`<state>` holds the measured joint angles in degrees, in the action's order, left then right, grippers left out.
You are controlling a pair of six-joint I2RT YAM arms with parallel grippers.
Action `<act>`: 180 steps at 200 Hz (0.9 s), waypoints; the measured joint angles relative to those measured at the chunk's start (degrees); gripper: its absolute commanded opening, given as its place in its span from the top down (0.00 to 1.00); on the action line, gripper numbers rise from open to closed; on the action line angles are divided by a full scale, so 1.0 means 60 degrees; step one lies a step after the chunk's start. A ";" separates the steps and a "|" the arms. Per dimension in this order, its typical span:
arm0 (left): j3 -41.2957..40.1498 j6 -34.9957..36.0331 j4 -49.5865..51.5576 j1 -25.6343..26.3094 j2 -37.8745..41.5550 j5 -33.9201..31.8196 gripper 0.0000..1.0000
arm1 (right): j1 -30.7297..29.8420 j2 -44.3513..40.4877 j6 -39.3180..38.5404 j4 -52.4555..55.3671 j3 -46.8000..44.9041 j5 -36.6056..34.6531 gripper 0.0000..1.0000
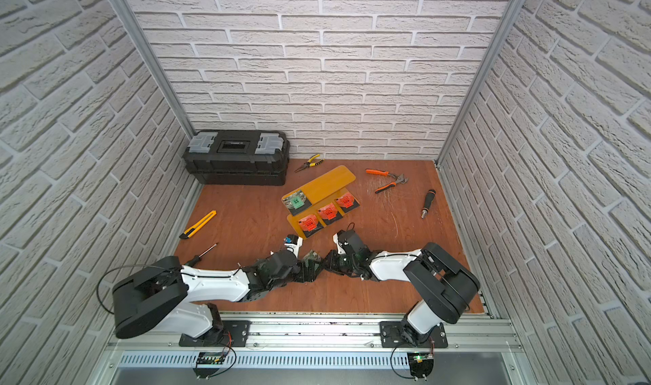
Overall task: Place the tea bags on the shelf by color
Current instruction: Pick up the tea bag from the center of the board.
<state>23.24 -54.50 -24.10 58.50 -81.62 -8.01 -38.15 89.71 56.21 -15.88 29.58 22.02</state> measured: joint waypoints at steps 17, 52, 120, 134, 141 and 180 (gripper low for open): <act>-0.0011 -0.0033 -0.0029 0.0000 0.0000 0.0000 0.02 | 0.0000 0.0018 0.0011 -0.0025 0.0000 -0.0007 0.78; -0.0040 -0.0055 -0.0076 0.0000 0.0000 -0.0004 0.02 | -0.0004 0.0018 0.0033 -0.0018 0.0000 -0.0029 0.86; -0.0127 -0.0113 -0.0131 0.0000 0.0066 -0.0044 0.02 | -0.0015 0.0018 -0.0051 -0.0004 0.0015 -0.0051 0.96; -0.0182 -0.0113 -0.0098 0.0000 0.0157 -0.0095 0.02 | -0.0018 0.0004 -0.0131 0.0025 0.0015 -0.0051 0.97; -0.0204 -0.0117 -0.0051 0.0000 0.0219 -0.0124 0.02 | -0.0018 -0.0025 -0.0189 0.0076 0.0015 -0.0051 0.97; -0.0255 -0.0106 0.0193 0.0000 0.0834 -0.0397 0.02 | -0.0022 -0.0481 -0.0495 0.0499 0.0015 -0.0120 0.98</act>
<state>21.71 -55.13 -22.94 58.50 -76.62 -10.39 -38.28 86.83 53.23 -12.88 29.67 21.30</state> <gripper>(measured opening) 0.983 0.061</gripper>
